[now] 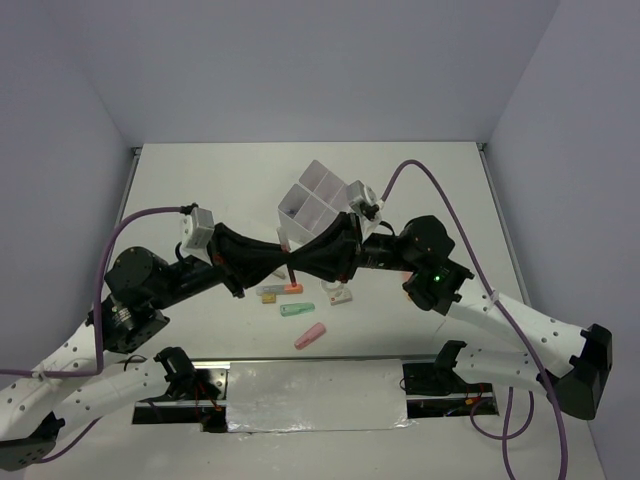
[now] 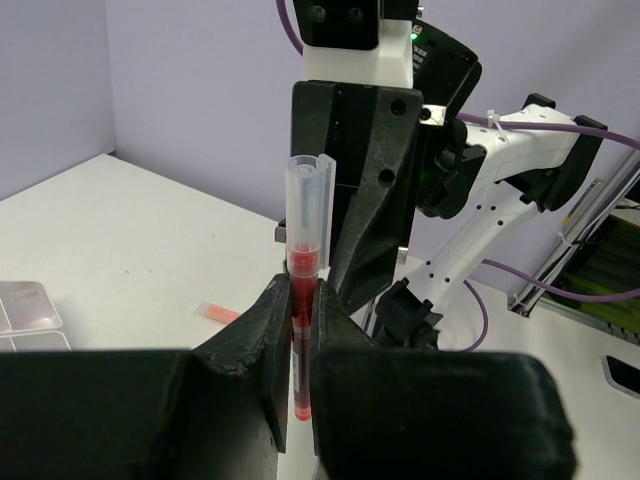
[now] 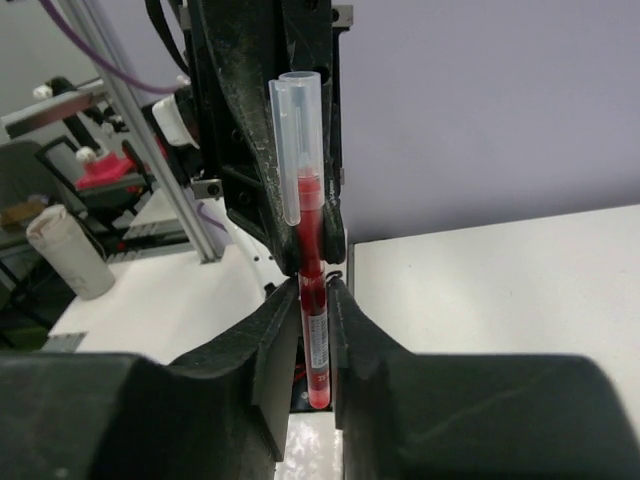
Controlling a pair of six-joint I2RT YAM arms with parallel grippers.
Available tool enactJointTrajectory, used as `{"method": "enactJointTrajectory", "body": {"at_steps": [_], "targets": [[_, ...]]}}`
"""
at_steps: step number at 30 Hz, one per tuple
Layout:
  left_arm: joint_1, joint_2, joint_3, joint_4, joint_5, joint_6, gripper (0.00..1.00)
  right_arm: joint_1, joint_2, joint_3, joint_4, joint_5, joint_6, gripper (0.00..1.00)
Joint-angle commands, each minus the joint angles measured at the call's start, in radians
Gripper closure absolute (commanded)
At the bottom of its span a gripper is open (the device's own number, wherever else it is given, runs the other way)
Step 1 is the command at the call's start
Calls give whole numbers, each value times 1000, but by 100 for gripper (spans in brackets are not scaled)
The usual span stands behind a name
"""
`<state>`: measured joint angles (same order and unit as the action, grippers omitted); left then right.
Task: Sort the stationery into containers
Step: Close the pen cap on the pen.
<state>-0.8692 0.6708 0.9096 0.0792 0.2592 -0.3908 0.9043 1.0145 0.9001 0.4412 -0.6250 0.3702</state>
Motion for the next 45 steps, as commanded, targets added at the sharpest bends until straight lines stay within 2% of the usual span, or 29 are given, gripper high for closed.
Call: {"method": "enactJointTrajectory", "body": {"at_steps": [1,2,8,19,22,24,25,27,28,36,38,39,41,42,43,45], "targets": [[-2,4,6,60,2,13,100,2,9,23,36,-39,-2,72],[-2,3,6,62,-3,12,100,1,9,22,34,-42,-4,58],[-2,3,14,57,-9,17,100,1,7,3,45,-45,-2,42],[-2,9,23,64,2,10,100,2,48,13,44,-73,3,40],[-2,18,26,64,8,9,100,2,58,25,37,-77,-2,47],[-2,19,22,70,9,7,100,2,64,33,31,-76,-7,64],[-2,19,21,71,9,7,100,2,65,39,27,-79,-8,84],[-2,18,20,70,8,10,100,2,67,42,21,-73,-13,97],[-2,16,21,68,8,10,100,2,65,40,21,-73,-14,100],[-2,12,26,48,-12,17,99,2,45,26,16,-67,-37,100],[-2,12,29,45,-6,21,88,2,45,31,11,-70,-43,100],[-1,12,31,42,-5,23,70,1,45,36,1,-71,-43,100],[-2,10,31,37,2,27,48,2,44,40,-10,-65,-57,100],[-2,9,32,33,3,29,34,1,42,42,-15,-62,-62,100],[-2,9,38,16,3,30,14,1,41,43,-33,-55,-74,100],[-2,0,48,-5,20,38,5,-1,38,45,-55,-36,-89,100]]}}
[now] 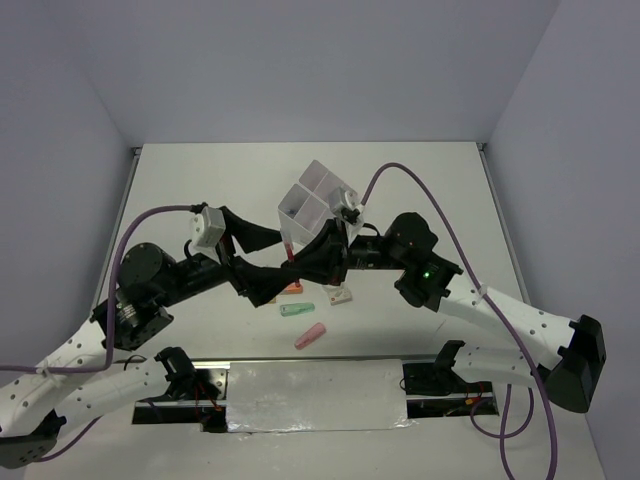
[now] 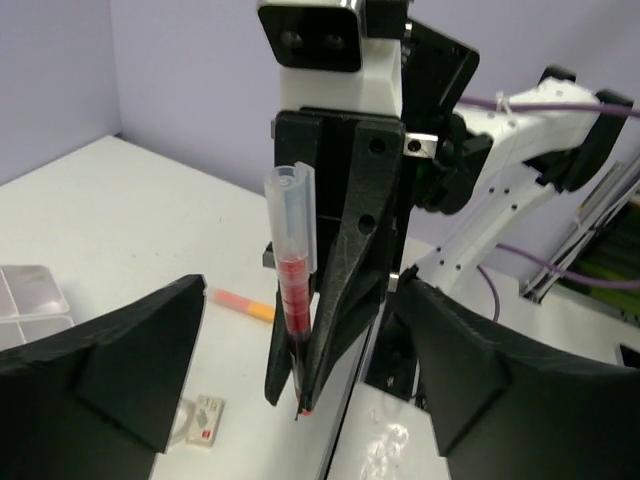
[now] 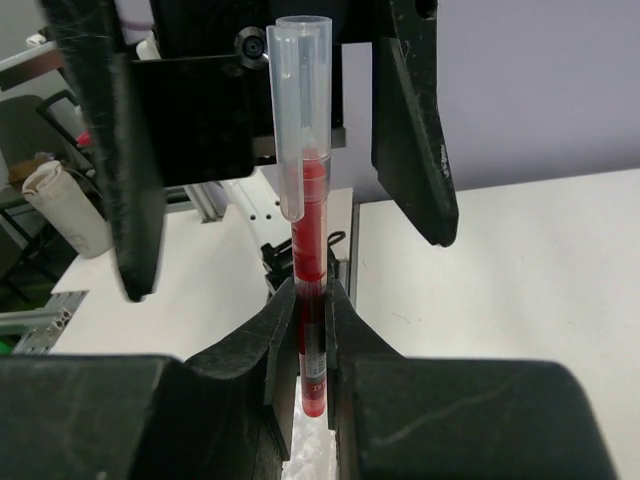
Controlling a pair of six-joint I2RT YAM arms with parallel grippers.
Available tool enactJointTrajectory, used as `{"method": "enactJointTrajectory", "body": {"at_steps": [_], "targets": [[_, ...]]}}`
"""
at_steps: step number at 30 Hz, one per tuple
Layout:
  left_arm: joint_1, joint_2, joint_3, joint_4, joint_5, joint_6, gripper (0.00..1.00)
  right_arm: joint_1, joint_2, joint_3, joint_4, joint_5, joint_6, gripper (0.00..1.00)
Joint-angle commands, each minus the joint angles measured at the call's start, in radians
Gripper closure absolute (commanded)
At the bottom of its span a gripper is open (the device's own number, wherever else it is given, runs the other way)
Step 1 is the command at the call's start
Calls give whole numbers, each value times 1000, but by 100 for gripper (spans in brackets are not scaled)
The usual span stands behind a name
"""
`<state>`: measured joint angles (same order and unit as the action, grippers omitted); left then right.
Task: Sort the stationery into containers
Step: Close the pen cap on the pen.
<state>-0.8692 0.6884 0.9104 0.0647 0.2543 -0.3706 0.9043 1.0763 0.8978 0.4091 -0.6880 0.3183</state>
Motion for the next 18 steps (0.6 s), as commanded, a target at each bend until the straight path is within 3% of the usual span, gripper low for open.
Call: {"method": "enactJointTrajectory", "body": {"at_steps": [1,5,8,11,18], "targets": [[-2,-21,76,-37,40,22,2,-2,-21,46,-35,27,-54,100],[-2,-17,186,-227,39,73,1,-22,-10,21,-13,24,-42,100],[-1,-7,245,-321,-100,81,1,-24,-15,4,11,4,-38,100],[-2,3,251,-289,-230,38,1,-22,-16,4,34,-31,-27,100],[-2,105,260,-152,-113,10,1,-22,-10,30,33,-113,-1,100]]}}
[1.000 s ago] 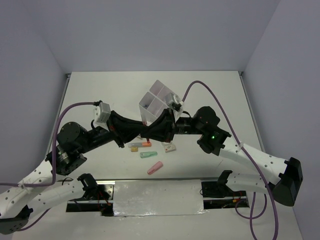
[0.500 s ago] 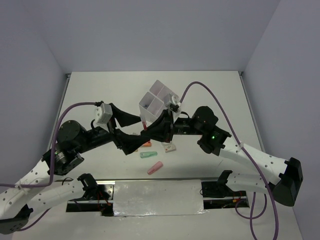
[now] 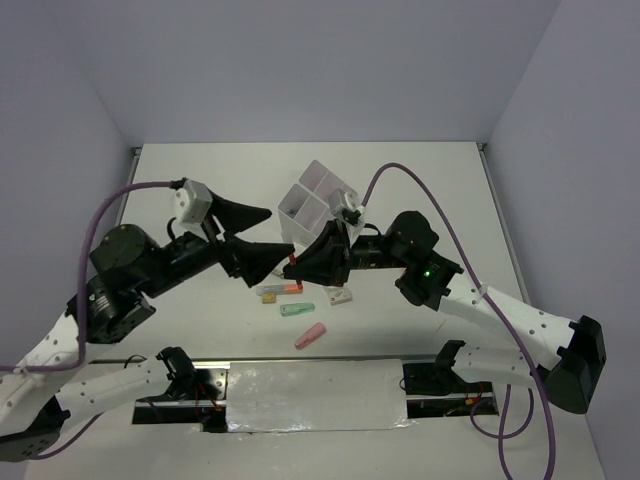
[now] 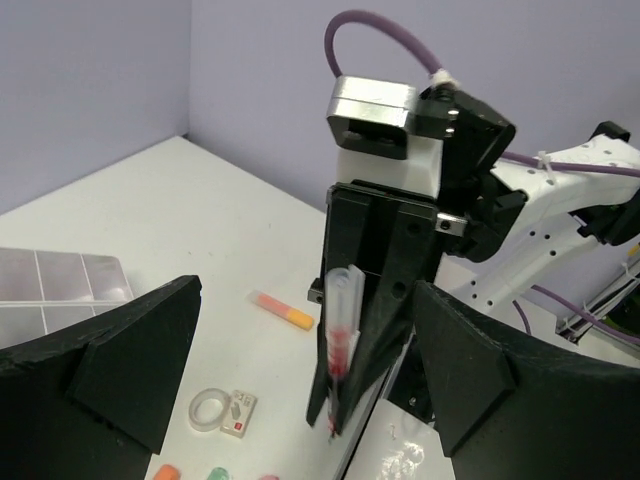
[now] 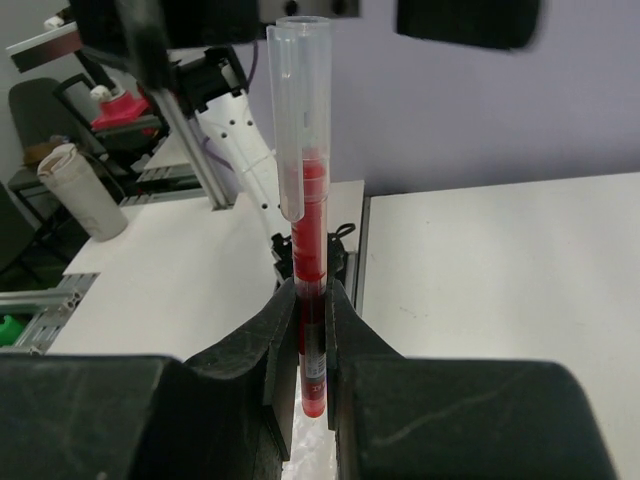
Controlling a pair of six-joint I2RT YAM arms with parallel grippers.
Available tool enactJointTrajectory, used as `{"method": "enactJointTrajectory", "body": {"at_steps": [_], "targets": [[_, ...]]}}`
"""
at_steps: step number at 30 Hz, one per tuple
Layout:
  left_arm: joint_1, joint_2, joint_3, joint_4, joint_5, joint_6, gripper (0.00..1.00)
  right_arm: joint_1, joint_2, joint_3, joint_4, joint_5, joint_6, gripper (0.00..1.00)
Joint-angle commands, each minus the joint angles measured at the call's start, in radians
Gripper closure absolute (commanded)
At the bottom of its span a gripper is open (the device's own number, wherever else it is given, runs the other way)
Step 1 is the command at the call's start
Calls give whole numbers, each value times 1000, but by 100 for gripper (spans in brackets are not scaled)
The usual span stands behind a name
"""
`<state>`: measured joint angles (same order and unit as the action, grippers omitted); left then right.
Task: Sort the stationery into containers
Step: Close the pen cap on the pen.
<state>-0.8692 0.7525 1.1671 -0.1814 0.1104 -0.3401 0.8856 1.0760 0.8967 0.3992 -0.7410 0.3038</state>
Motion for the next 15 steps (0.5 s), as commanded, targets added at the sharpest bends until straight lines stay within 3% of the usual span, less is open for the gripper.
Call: {"method": "enactJointTrajectory", "body": {"at_steps": [1,8,13,15], "targets": [[-2,45,0,106,35,-23,1,-4,-10,33,44,-66,17,100],[-2,51,-23,172,121,-20,11,-4,-4,33,36,-70,26,100],[-2,31,-35,172,132,-16,27,-5,-1,31,50,-72,32,100],[-2,25,-40,201,132,-14,26,-4,7,34,52,-77,34,100]]}}
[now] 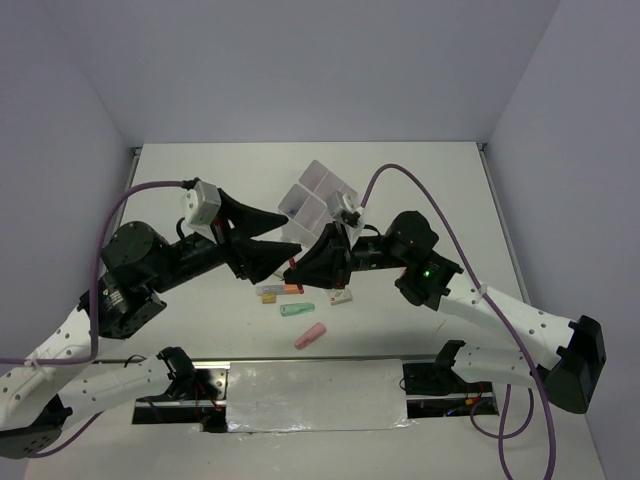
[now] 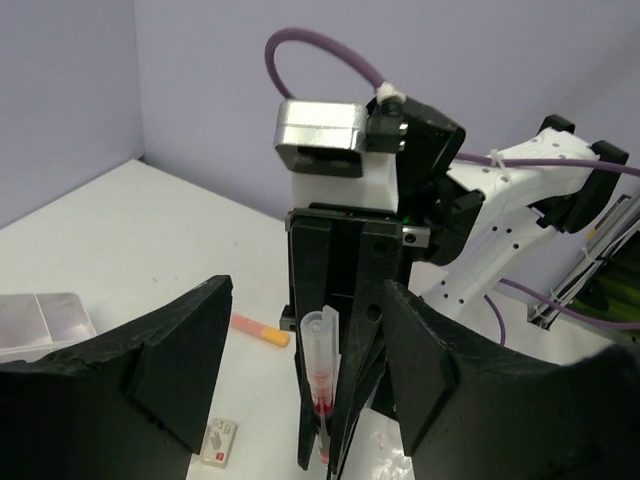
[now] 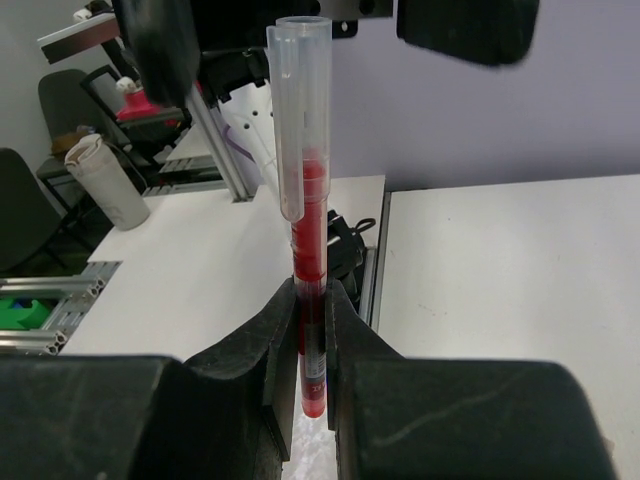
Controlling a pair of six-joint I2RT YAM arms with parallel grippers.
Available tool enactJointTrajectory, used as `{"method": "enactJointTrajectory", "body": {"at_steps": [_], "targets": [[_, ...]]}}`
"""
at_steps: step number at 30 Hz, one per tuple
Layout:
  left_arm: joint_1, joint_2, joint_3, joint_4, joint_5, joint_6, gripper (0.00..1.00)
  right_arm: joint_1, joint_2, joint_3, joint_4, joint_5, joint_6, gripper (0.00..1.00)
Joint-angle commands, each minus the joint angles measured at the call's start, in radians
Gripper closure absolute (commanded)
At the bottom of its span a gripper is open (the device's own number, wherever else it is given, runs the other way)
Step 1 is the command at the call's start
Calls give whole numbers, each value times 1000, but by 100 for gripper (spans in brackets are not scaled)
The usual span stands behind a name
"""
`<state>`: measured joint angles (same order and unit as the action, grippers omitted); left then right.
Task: Sort the stationery into containers
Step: Close the pen cap on the pen.
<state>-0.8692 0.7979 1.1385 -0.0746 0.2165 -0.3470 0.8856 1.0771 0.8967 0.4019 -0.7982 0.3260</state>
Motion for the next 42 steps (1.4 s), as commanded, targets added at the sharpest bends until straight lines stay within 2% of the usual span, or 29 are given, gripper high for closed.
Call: {"method": "enactJointTrajectory", "body": {"at_steps": [1,2,3,4,5,8,11,16,21,22,23,26,28,29,30,32,33,38,42], "targets": [[-2,-22,-13,93,26,-4,27,-4,7,36,51,-21,13,100],[-2,-22,-13,93,26,-4,28,-5,10,36,54,-21,13,100],[-2,-23,-13,90,27,-3,39,-4,12,36,58,-25,19,100],[-2,-23,-13,88,29,-3,44,-5,11,36,60,-26,19,100],[-2,-19,-14,88,30,-3,45,-5,10,38,58,-26,21,100],[-2,-17,-20,82,26,-1,42,-4,9,39,55,-24,18,100],[-2,-19,-26,84,29,-1,26,-5,10,41,51,-24,16,100],[-2,-16,-31,78,15,8,28,-4,10,39,58,-27,21,100],[-2,-17,-34,81,27,6,48,-4,14,41,54,-24,18,100],[-2,-19,-34,78,27,6,58,-4,14,41,54,-22,16,100],[-2,-20,-34,78,27,8,61,-4,14,41,54,-22,18,100],[-1,-22,-37,78,27,8,60,-5,14,44,49,-21,15,100],[-2,-23,-40,78,27,9,53,-5,14,47,51,-22,16,100],[-2,-23,-42,78,29,9,57,-4,15,47,51,-22,15,100],[-2,-23,-42,78,37,11,73,-5,12,48,51,-21,18,100],[-2,-19,-33,73,35,9,93,-4,12,47,57,-18,18,100],[-2,-16,-33,52,31,8,100,-4,9,47,60,-18,24,100],[-2,-16,-45,62,72,6,100,-4,1,47,81,-9,42,100],[-2,-22,-68,67,89,14,100,-16,-17,48,80,59,100,100]]}}
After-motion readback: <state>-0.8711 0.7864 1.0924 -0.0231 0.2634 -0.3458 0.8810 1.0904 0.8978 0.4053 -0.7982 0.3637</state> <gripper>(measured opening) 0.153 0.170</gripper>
